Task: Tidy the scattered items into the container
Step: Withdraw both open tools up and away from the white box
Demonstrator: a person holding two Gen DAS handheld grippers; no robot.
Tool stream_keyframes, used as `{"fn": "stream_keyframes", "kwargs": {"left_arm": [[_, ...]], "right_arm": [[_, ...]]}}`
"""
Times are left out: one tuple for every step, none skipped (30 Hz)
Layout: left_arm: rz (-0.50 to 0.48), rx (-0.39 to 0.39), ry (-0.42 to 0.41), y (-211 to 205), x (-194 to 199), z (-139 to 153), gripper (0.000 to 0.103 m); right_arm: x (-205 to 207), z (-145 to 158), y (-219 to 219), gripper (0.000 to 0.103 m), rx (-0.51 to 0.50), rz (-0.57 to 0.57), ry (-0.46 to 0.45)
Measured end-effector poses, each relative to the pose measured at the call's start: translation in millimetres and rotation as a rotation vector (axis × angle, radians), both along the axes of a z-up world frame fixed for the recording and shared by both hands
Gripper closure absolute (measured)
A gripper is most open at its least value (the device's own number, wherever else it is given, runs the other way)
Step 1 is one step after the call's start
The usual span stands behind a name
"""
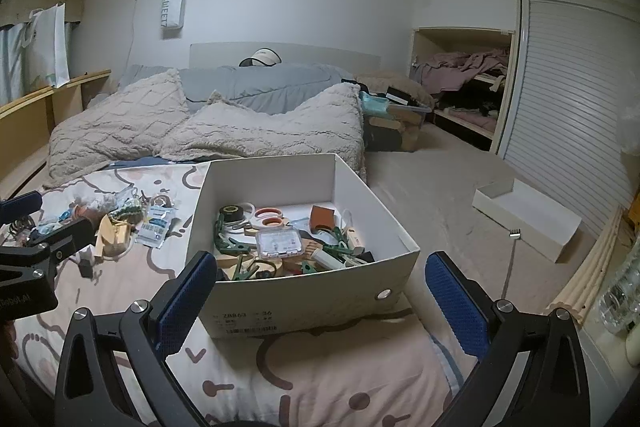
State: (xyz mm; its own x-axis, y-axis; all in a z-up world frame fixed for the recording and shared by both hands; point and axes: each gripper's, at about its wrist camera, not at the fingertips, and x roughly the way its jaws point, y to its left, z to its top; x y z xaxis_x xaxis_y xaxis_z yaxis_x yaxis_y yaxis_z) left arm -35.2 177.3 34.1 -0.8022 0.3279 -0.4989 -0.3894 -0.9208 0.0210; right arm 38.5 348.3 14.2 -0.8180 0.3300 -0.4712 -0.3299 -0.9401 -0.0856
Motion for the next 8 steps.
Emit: {"fn": "stream_keyframes", "kwargs": {"left_arm": [[0.000,0.003,0.003,-0.1,0.5,-0.2,0.000],[-0.002,0.008,0.005,-0.6,0.7,-0.4,0.000],[-0.005,0.014,0.003,-1.0,0.7,-0.8,0.000],[-0.008,0.018,0.001,-0.5,1.3,-1.2,0.000],[-0.009,0.019,0.000,-0.3,1.5,-1.6,0.000],[-0.008,0.019,0.000,0.1,2.0,-1.9,0.000],[-0.005,0.017,0.000,0.1,2.0,-2.1,0.000],[-0.002,0.016,0.000,0.0,1.8,-2.3,0.000]], "right_arm": [[-0.4,-0.4,0.3,0.000,0.000,0.000,-0.002],[-0.9,-0.5,0.6,0.000,0.000,0.000,-0.003],[-1.2,-0.9,0.8,0.000,0.000,-0.001,-0.005],[-1.4,-1.4,1.1,0.000,0.000,-0.002,-0.007],[-1.8,-1.6,1.6,0.000,0.000,-0.002,-0.008],[-1.9,-1.8,1.8,0.000,0.000,-0.002,-0.009],[-2.0,-1.8,2.2,0.000,0.000,-0.003,-0.010],[-2.4,-1.7,2.8,0.000,0.000,-0.002,-0.010]]}}
